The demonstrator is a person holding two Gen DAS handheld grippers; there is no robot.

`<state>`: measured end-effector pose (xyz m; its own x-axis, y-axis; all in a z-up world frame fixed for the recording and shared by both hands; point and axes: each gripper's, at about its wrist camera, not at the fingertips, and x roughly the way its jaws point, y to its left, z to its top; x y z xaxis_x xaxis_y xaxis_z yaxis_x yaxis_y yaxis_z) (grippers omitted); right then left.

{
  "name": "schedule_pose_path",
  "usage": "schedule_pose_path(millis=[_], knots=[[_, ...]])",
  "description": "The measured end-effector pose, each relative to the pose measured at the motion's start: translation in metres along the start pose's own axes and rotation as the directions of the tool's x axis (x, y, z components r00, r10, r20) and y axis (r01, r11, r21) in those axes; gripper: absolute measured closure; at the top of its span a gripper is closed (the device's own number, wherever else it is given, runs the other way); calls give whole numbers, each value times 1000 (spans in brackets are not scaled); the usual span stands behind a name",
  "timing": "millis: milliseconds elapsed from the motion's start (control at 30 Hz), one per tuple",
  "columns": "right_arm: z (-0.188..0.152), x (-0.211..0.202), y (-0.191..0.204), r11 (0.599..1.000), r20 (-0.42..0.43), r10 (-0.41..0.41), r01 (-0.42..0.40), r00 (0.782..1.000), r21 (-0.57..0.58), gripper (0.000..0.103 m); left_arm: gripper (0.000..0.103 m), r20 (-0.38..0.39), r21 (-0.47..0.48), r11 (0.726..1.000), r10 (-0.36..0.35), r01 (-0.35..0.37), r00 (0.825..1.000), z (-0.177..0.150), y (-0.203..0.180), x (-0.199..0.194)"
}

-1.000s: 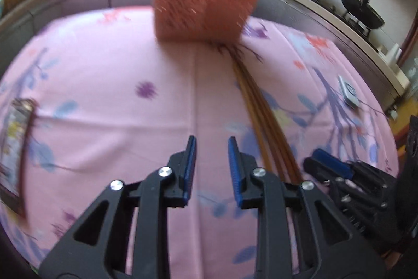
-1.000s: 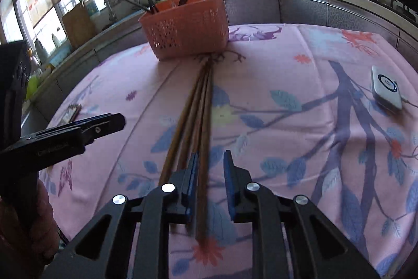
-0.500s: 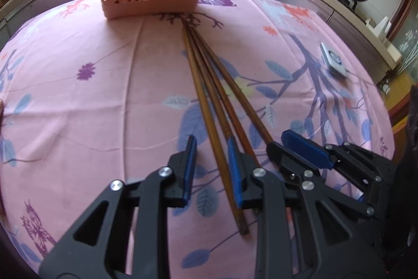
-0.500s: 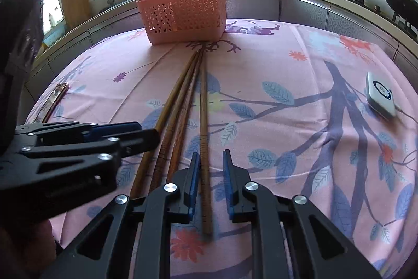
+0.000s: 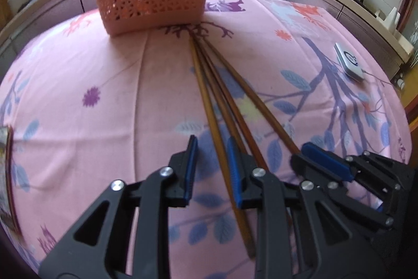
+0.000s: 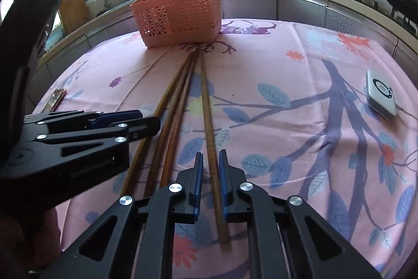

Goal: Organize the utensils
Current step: 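Return to the pile and grasp a chopstick with the left gripper while the right grasps one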

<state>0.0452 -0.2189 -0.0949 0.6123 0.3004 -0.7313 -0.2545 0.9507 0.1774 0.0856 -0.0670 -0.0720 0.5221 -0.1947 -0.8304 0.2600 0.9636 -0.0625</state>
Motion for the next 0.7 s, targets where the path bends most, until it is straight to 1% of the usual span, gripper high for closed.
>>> schedule_pose_path(millis=[33,67,200,267,333,433,500,533,633,700], knots=[[0,0,-3,1000,0,-2,2,1000,6,103,94,-1,-5,1000,-20,20,1000,1,4,0],[0,-2,-10,1000,-3,-3,3,1000,23,103,96,-4,-6,1000,-29,29,1000,1,7,-1],[-2,-8,-25,999,-33,6,-5,999,47,103,96,-8,-14,1000,-9,9,1000,-8,28,-9],[-1,-7,-26,999,-51,20,-18,999,39,103,95,-16,-31,999,-26,25,1000,-9,39,-10],[8,-1,-25,999,-74,33,-32,997,20,103,91,-23,-65,997,-35,33,999,-3,49,-8],[35,18,-22,998,-112,57,-55,992,19,103,87,-37,-63,998,-10,8,999,15,53,2],[56,35,-21,998,-125,68,-66,990,18,103,85,-36,-19,1000,10,-11,999,29,48,11],[66,43,-19,998,-127,61,-61,990,11,103,84,-33,11,999,31,-31,999,40,44,18],[97,69,-18,998,-148,70,-69,987,8,103,83,-32,58,997,54,-52,998,63,37,35],[114,84,-16,996,-156,84,-86,984,-6,103,83,-15,82,995,61,-59,998,76,36,44]])
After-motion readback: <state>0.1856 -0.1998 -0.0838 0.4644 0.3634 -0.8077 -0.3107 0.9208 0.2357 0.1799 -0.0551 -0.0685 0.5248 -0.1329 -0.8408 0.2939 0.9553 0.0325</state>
